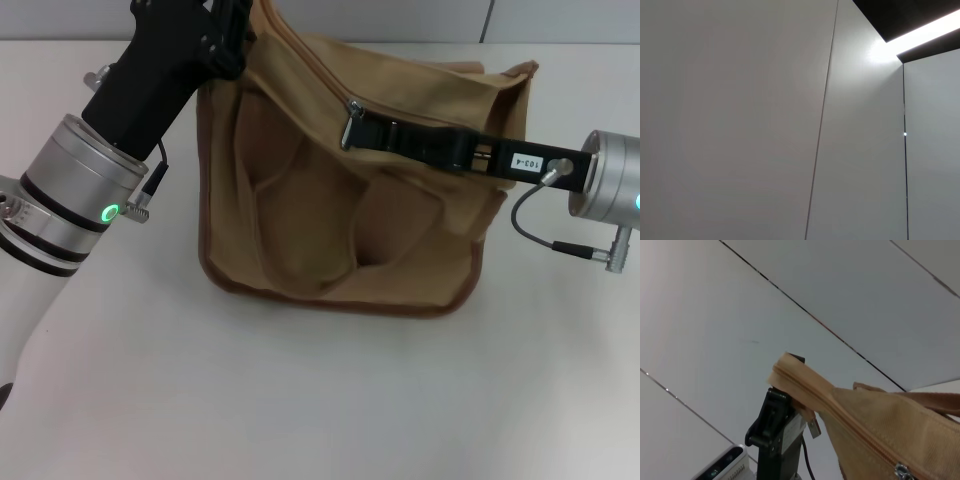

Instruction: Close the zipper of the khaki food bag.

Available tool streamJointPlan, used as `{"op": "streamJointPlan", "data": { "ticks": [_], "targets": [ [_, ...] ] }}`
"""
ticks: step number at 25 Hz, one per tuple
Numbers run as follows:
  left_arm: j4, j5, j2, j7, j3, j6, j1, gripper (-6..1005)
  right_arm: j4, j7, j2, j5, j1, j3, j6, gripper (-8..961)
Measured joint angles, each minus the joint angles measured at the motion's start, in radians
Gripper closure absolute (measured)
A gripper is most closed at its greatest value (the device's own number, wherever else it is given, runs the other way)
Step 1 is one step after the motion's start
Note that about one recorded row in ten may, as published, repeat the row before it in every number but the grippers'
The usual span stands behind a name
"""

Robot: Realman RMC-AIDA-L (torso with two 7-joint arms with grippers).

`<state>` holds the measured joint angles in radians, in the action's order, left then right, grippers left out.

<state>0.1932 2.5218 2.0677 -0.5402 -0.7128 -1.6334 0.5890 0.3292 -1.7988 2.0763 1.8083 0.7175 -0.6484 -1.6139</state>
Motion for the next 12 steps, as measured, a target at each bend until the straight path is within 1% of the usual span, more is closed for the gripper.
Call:
{"op": "streamJointPlan", "data": {
  "ticks": [5, 10, 12],
  "targets": [
    [0.000, 0.000, 0.000, 0.000, 0.000, 0.000, 0.004, 904, 0.002, -0.056, -0.002, 0.003, 0.020, -0.010, -0.008, 382],
    [0.000, 0.000, 0.000, 0.001, 0.001, 0.000, 0.012, 903, 0.008, -0.061, -0.001, -0.001, 0.021, -0.011, -0.017, 199],
    [0.000, 0.000, 0.000, 0.002, 0.002, 0.000, 0.013, 903, 0.011, -0.061, 0.000, -0.001, 0.022, -0.012, -0.018, 198]
  ]
}}
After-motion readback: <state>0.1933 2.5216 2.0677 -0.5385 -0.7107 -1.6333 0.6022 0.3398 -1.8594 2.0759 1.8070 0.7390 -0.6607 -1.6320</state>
